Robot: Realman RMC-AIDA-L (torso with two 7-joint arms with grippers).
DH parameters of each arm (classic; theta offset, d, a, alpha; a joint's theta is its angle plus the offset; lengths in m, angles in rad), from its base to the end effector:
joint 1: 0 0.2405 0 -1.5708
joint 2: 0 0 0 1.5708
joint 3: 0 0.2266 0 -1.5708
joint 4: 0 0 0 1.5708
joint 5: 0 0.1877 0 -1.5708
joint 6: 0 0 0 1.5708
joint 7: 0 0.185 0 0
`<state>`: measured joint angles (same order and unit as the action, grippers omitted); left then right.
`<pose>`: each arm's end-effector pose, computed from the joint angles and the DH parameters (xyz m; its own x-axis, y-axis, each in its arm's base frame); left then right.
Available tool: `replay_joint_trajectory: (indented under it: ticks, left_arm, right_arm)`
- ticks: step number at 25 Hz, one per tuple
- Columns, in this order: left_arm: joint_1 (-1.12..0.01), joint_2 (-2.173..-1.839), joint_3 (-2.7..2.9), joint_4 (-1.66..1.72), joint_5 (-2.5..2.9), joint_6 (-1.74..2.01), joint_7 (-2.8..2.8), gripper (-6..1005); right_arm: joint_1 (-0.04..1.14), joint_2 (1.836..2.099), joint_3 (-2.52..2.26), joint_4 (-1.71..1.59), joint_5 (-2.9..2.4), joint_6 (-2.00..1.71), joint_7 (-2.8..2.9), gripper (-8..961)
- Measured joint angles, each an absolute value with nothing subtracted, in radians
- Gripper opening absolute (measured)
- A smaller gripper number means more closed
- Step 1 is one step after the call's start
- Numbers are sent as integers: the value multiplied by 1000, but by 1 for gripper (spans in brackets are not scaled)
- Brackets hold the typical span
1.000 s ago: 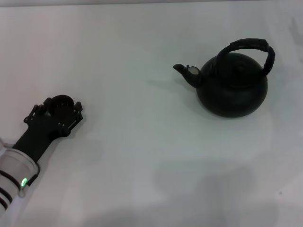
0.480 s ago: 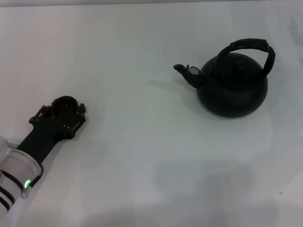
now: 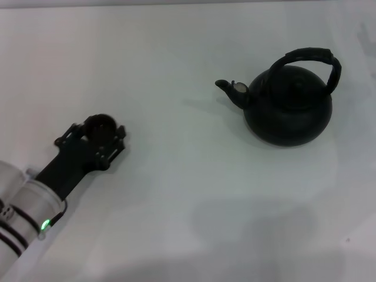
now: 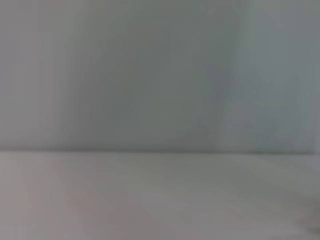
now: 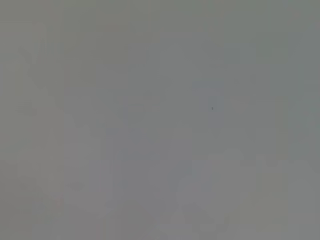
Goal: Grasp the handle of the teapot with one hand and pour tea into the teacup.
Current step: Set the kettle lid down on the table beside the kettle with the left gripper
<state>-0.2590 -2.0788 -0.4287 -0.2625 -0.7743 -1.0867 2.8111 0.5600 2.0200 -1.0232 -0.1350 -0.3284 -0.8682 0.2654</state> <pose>-0.2864 0.2628 -0.0883 0.6516 0.2783 0.7057 0.7385 -0.4451 -0.5064 0.3192 0.4032 0.0642 0.7476 -0.0763 -0.6597 -0.6615 0.0024 -0.7499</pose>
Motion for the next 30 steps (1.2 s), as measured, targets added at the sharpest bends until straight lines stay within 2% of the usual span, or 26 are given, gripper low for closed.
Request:
replay_joint_trajectory:
  ticks: [14,30]
  left_arm:
    - [-372,-2088,-430,-356,-695,-982,2792,714]
    - [-402,-2088,-418,-362,-620,-935,2792,713]
  right_arm:
    - [562,2022,-1023,-138,-336,-871,265,764]
    - [564,2022,-1023,-136,-336,-871,266,765]
